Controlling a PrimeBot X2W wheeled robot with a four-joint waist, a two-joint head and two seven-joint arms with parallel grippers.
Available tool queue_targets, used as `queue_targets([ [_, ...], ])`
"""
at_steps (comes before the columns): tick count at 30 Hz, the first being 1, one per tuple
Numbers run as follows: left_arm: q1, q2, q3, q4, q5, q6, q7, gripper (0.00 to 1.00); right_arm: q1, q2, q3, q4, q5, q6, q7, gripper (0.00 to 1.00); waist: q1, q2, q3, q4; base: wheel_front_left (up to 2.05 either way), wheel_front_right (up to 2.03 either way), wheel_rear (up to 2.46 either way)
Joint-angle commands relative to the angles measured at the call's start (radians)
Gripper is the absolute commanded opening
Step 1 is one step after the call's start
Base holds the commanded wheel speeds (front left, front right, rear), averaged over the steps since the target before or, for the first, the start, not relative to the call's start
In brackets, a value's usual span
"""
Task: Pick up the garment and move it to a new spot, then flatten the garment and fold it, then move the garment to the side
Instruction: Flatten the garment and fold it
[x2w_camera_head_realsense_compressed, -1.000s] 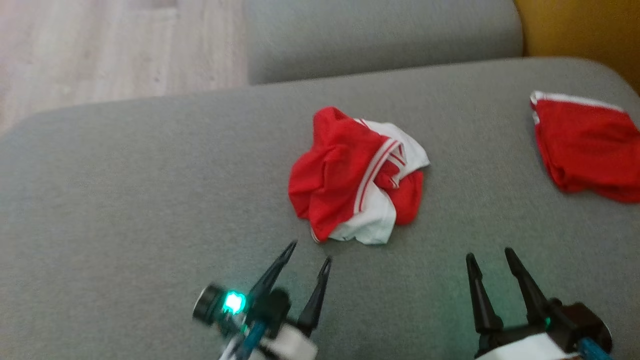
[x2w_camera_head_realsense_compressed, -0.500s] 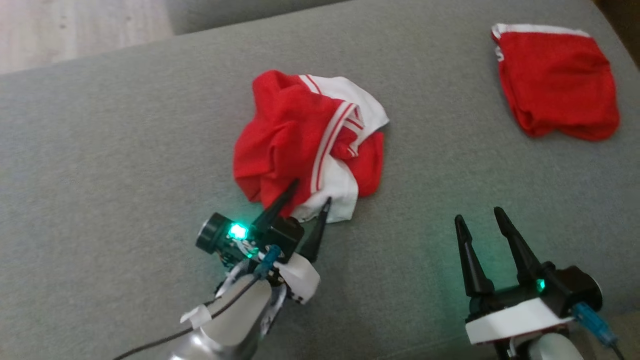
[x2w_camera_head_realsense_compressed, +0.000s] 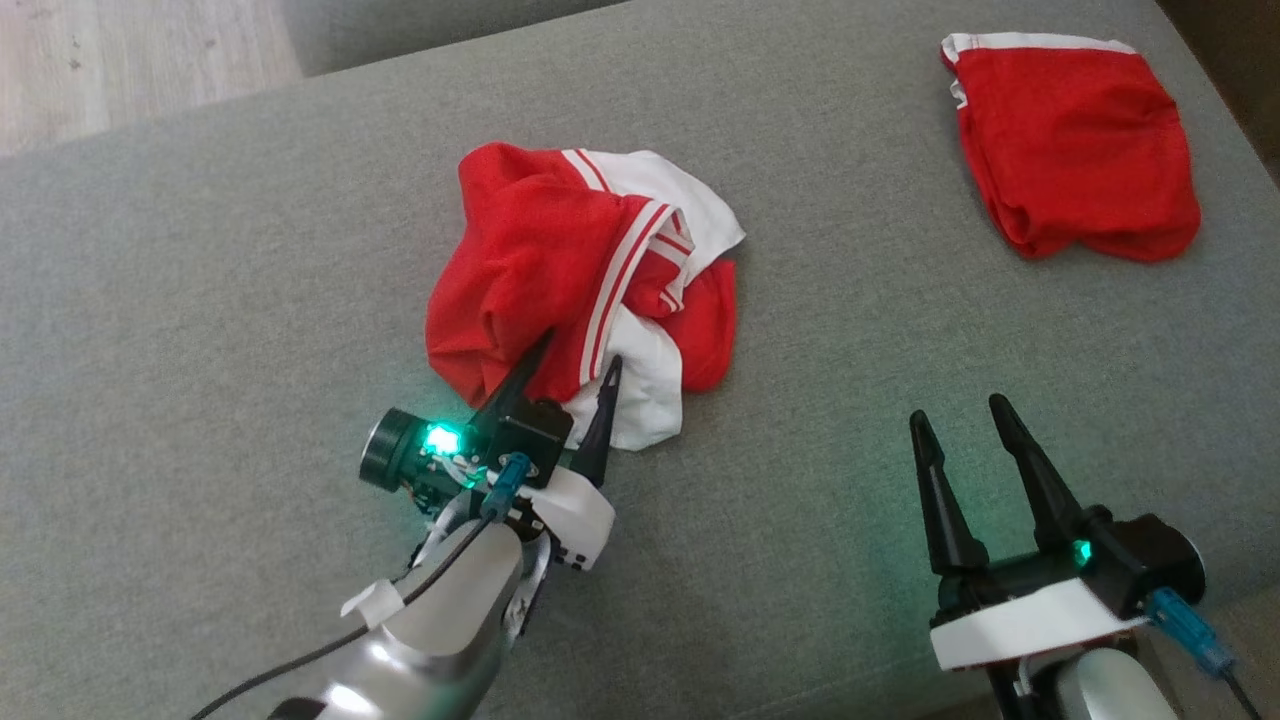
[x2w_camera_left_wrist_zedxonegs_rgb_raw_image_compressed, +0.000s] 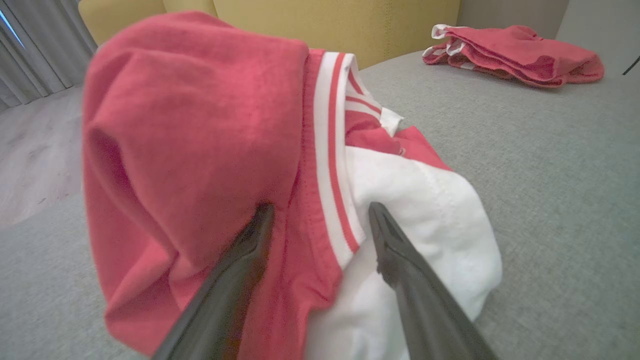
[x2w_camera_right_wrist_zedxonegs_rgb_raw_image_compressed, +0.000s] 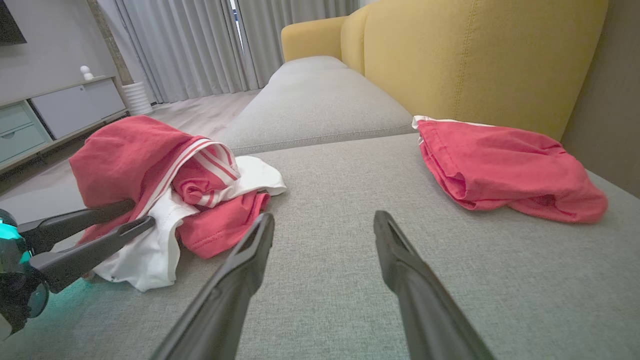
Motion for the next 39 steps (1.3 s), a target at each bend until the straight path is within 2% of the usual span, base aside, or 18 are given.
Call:
queue_targets([
  [1,-0.020,0.002,0.044,-0.027,-0.005,0.009,-0.011,1.00,-0.012,-0.012,0.020,-0.026,0.003,-0.001,-0.011,1.00,0.0000,0.0000,-0.008,0.003,0.00,0.00,0.00],
  [4,-0.011,0.002,0.054,-0.011,0.005,0.006,-0.011,1.00,-0.007,-0.012,0.020,-0.026,0.000,-0.001,-0.011,1.00,0.0000,0.0000,-0.016,0.005,0.00,0.00,0.00],
  [5,-0.009,0.002,0.057,-0.005,0.007,0.003,-0.011,0.77,-0.007,-0.013,0.020,-0.027,0.001,-0.001,-0.011,1.00,0.0000,0.0000,-0.017,0.005,0.00,0.00,0.00],
  [6,-0.009,0.002,0.060,-0.002,0.010,0.001,-0.011,0.44,-0.007,-0.013,0.020,-0.028,0.001,-0.001,-0.011,1.00,0.0000,0.0000,-0.018,0.005,0.00,0.00,0.00],
  [7,-0.008,0.002,0.063,0.001,0.012,-0.001,-0.011,0.19,-0.008,-0.013,0.021,-0.028,0.001,-0.001,-0.011,1.00,0.0000,0.0000,-0.018,0.004,0.00,0.00,0.00],
  [8,-0.008,0.002,0.064,0.003,0.014,-0.006,-0.011,0.00,-0.009,-0.013,0.022,-0.029,0.001,-0.001,-0.011,1.00,0.0000,0.0000,-0.018,0.004,0.00,0.00,0.00],
  [10,-0.010,0.002,0.067,0.001,0.014,-0.011,-0.011,0.00,-0.010,-0.013,0.022,-0.030,0.000,-0.001,-0.011,1.00,0.0000,0.0000,-0.018,0.004,0.00,0.00,0.00],
  [13,-0.013,0.002,0.079,-0.038,-0.016,-0.062,-0.011,0.00,-0.012,-0.012,0.027,-0.026,-0.001,-0.001,-0.011,1.00,0.0000,0.0000,-0.030,-0.003,0.00,0.00,0.00],
  [18,-0.026,0.002,0.105,-0.204,-0.168,-0.185,-0.011,0.00,-0.011,-0.002,0.032,-0.019,0.007,-0.001,-0.011,1.00,0.0000,0.0000,-0.061,-0.026,0.00,0.00,0.00],
  [23,-0.135,0.002,0.099,-0.292,-0.325,-0.245,-0.008,0.00,-0.002,0.010,0.046,-0.007,0.015,-0.001,-0.011,1.00,0.0000,0.0000,-0.100,-0.060,0.00,0.00,0.00],
  [30,-0.433,0.002,0.137,-0.326,-0.488,-0.253,0.022,0.00,0.011,0.021,0.059,0.003,0.023,-0.001,-0.011,1.00,0.0000,0.0000,-0.138,-0.113,0.00,0.00,0.00],
  [31,-0.528,0.002,0.169,-0.313,-0.524,-0.246,0.015,0.00,0.014,0.022,0.059,0.005,0.026,-0.001,-0.011,1.00,0.0000,0.0000,-0.141,-0.122,0.00,0.00,0.00],
  [34,-0.645,0.002,0.241,-0.281,-0.572,-0.224,-0.001,0.00,0.018,0.024,0.055,0.006,0.028,-0.001,-0.011,1.00,0.0000,0.0000,-0.146,-0.125,0.00,0.00,0.00],
  [39,-0.678,0.008,0.357,-0.202,-0.588,-0.192,-0.010,0.00,0.030,0.025,0.039,0.000,0.035,-0.001,-0.011,1.00,0.0000,0.0000,-0.158,-0.102,0.00,0.00,0.00],
])
